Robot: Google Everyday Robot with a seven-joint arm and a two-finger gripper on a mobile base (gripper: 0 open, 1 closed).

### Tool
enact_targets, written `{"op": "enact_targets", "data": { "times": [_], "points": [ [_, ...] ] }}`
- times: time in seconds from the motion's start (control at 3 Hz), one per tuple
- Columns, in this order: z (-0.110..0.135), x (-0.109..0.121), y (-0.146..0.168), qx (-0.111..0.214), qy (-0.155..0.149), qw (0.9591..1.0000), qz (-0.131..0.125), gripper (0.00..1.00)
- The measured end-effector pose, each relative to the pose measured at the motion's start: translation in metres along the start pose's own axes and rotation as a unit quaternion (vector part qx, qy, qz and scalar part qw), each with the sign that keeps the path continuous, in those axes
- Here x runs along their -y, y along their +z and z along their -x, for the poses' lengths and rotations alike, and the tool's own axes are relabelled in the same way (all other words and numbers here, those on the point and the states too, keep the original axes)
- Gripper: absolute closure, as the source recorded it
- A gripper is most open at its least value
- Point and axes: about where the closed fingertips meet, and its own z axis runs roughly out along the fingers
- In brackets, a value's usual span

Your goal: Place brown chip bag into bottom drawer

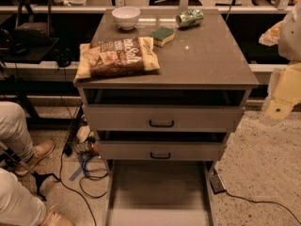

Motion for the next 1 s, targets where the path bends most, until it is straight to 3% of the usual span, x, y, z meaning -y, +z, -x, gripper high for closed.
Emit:
{"op": "enact_targets", "data": {
  "times": [0.33,0.67,1.0],
  "points": [
    [0.000,0.000,0.000,0.000,0.000,1.0000,0.000,0.00],
    [0.020,0.027,0.012,0.033,0.017,0.9992,-0.017,0.00],
    [0.056,0.074,0.032,0.060,0.048,0.9962,-0.041,0.00]
  ]
}}
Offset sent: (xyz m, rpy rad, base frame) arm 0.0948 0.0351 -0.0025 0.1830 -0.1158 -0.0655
